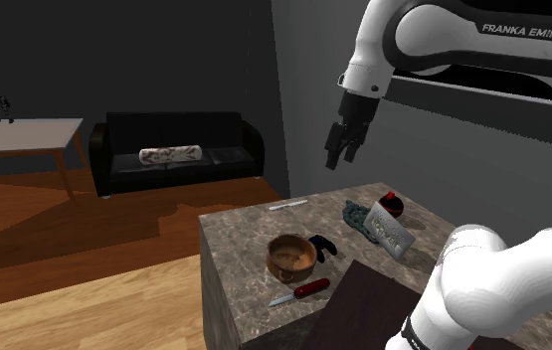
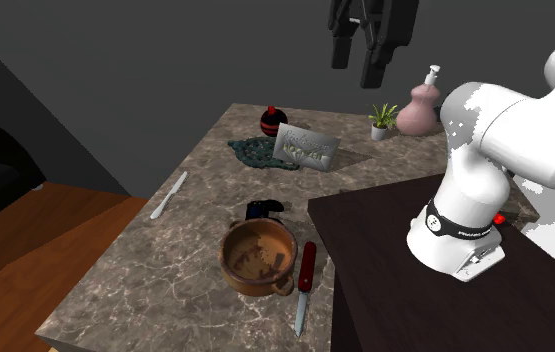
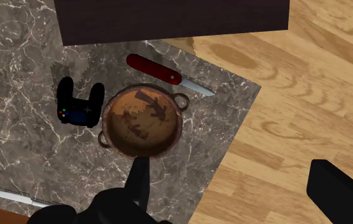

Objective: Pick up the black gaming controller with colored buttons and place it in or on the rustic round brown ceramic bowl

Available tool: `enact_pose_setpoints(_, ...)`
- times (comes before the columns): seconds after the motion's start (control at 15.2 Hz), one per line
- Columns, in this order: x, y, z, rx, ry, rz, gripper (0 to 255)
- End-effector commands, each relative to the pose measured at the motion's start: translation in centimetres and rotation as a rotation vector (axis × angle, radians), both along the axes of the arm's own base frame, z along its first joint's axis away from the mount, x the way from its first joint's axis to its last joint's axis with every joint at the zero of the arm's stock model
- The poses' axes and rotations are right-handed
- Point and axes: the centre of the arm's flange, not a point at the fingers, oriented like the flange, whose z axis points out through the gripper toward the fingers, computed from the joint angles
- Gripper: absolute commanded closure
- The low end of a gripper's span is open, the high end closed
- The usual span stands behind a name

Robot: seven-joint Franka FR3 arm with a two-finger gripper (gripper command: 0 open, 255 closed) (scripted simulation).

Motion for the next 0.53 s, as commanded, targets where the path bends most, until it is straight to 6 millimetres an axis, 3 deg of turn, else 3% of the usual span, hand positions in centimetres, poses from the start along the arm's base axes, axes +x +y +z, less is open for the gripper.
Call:
enact_pose_setpoints(0.0, 0.0, 0.0, 0.0, 0.0, 0.0, 0.0, 0)
enact_pose_setpoints(0.46, 1.3, -4.2, -8.0, -0.021, 0.016, 0.02, 0)
